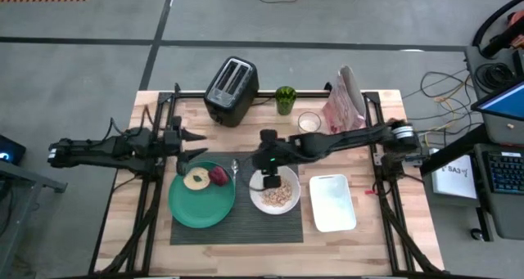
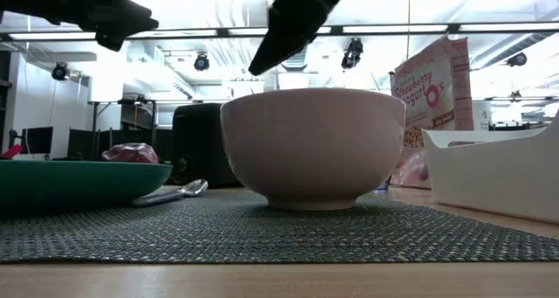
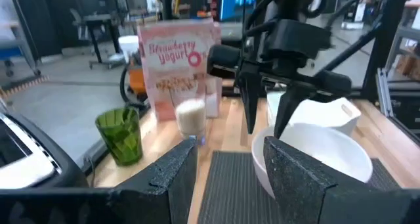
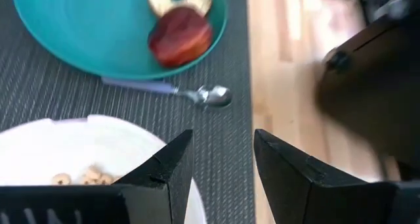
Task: Arrange a breakfast setting
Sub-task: Return to Home Position
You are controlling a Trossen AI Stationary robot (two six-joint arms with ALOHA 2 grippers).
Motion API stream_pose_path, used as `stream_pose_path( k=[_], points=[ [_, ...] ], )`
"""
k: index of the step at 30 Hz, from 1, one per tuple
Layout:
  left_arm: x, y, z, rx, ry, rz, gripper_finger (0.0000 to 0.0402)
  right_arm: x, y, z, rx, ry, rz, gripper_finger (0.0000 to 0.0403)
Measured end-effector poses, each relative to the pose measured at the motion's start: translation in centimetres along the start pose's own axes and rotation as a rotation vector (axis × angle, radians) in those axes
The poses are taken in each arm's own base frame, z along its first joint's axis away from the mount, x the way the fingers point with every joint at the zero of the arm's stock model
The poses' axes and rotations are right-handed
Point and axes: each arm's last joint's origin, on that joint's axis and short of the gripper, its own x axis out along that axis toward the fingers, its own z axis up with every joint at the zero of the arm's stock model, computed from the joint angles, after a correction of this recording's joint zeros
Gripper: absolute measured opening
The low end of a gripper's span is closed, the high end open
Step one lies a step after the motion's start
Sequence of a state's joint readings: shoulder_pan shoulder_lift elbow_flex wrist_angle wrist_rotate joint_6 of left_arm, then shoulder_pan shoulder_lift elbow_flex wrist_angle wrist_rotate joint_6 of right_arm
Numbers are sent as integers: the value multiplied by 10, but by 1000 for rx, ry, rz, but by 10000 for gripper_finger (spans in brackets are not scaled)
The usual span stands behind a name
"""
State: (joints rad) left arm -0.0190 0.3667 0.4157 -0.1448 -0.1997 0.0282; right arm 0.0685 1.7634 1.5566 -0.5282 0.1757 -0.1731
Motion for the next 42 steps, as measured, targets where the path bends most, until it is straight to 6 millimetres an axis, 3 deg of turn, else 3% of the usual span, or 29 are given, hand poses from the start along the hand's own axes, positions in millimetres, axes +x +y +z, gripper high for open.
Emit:
stream_pose_path(
  k=[5, 12, 24, 34, 42],
  points=[
    [-9, 2, 4, 37, -56, 3, 160, -32, -9, -20, 16, -162, -43, 150],
    [-9, 2, -5, 64, -47, 5, 160, -64, -16, -65, 70, -308, -97, 150],
    [-5, 1, -17, 40, -19, 3, 160, -116, -15, -131, 138, -555, -161, 150],
    [0, -1, -28, 22, -57, 6, 160, -141, -9, -175, 180, -695, -183, 149],
    [0, -1, -28, 25, -59, 7, 160, -148, -5, -197, 207, -736, -189, 134]
  ],
)
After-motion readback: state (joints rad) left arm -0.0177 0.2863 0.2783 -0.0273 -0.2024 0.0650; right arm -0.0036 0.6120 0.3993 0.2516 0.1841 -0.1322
